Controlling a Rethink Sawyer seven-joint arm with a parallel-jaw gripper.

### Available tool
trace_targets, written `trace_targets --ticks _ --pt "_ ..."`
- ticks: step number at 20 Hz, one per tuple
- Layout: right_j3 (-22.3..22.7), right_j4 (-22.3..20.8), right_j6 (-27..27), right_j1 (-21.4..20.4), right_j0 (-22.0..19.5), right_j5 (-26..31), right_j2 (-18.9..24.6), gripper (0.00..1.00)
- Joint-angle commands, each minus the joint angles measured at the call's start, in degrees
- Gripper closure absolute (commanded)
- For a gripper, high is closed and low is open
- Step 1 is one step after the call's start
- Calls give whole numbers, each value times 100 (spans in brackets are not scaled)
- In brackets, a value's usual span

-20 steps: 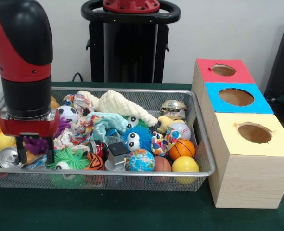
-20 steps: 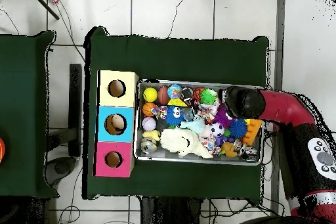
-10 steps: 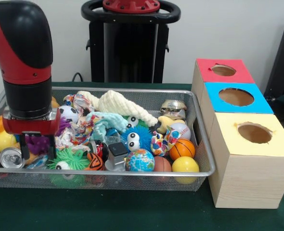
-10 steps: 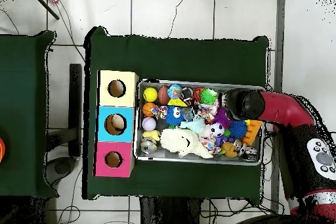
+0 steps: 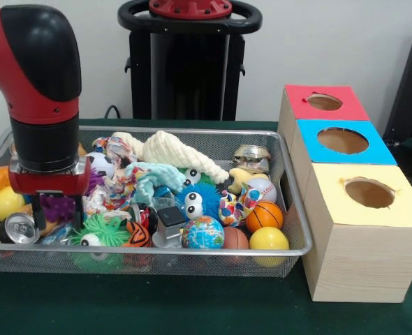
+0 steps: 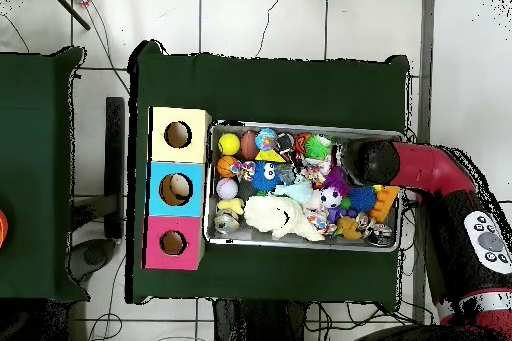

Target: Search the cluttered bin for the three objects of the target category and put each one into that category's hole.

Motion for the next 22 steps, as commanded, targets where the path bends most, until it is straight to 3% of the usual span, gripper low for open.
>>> trace_targets --ticks 1,7,11,18,22 --pt "711 -763 -186 352 -84 -751 -448 0" --pt "801 -757 -174 380 -179 -1068 -457 0" --pt "1175 -507 -453 402 -621 -1290 17 0" --pt "1188 -454 -91 412 -378 -1305 -149 0" --pt "1206 -483 -251 431 -459 -1341 -44 0"
